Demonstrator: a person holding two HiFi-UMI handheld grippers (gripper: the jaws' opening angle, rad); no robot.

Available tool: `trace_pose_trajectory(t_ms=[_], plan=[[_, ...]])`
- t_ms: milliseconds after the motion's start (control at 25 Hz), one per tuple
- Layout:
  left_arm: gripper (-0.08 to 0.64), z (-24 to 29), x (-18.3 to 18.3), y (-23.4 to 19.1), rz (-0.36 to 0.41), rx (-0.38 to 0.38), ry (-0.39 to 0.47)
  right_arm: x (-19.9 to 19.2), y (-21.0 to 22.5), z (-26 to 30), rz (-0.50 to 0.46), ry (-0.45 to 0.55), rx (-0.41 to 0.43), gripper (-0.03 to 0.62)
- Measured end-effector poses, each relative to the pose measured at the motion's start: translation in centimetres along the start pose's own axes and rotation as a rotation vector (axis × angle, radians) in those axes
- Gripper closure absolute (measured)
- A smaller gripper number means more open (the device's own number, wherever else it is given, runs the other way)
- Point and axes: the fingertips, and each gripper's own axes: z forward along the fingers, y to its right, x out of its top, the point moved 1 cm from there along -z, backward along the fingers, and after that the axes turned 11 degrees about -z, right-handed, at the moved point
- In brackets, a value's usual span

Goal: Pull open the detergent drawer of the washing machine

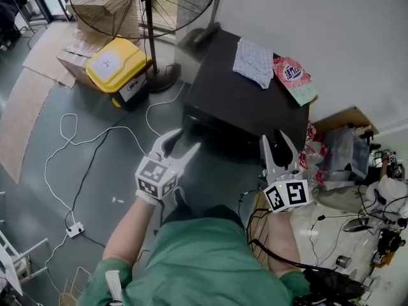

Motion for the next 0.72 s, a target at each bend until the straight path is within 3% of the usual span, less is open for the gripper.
trace_pose_trajectory(t_ms=[280, 520, 720], plan=[[0.296, 4.8, -3.3, -2.2, -0.102, -0.088, -0.089, -1.1, 1.6, 3.7, 0.014, -0.018, 0.045, 0.437], [0.284, 8.7, -6.8, -4.5, -0.200, -0.059, -0.131, -3.9, 3.7, 7.3, 0.050, -0.031, 0.135, 0.437], [0.272, 11.4, -9.8, -7.4, -0.352, -0.038, -0.123, -5.3, 5.5, 9.5, 0.077, -0.035, 0.207, 0.437]])
